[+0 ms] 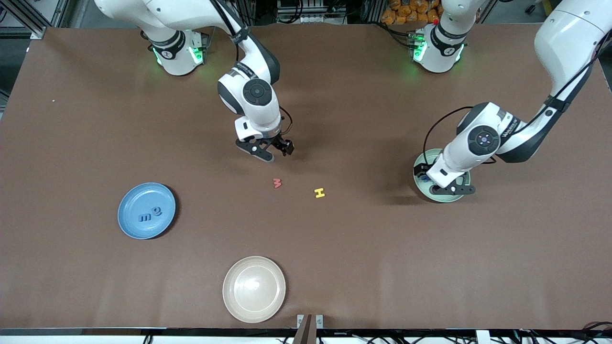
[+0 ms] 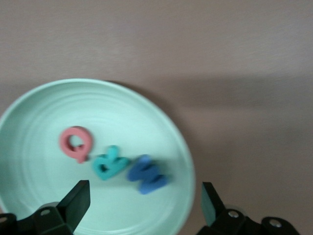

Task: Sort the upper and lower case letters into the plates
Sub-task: 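Release the Q in the green plate while the right gripper nears the u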

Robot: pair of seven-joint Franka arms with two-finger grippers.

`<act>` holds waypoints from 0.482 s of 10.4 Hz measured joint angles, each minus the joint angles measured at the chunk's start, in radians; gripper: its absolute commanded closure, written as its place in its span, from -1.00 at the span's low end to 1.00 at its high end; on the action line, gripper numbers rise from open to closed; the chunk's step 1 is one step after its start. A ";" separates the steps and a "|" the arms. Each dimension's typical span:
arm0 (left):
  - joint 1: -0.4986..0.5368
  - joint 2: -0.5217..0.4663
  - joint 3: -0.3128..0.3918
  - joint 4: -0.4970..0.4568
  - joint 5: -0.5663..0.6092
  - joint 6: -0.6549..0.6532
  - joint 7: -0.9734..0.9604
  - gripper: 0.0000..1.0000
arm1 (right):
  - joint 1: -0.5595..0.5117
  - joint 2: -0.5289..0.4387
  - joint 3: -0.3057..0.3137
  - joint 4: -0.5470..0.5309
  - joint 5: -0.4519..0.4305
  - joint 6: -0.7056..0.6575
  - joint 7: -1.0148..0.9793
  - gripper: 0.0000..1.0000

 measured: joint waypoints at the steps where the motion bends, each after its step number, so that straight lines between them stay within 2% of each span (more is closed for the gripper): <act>1: -0.043 0.000 -0.001 0.014 -0.005 0.000 -0.055 -1.00 | 0.000 0.001 0.003 -0.017 0.000 0.023 0.085 -1.00; 5: -0.153 0.014 0.000 0.062 -0.020 0.000 -0.214 -1.00 | 0.042 0.058 0.012 -0.022 0.000 0.111 0.292 -1.00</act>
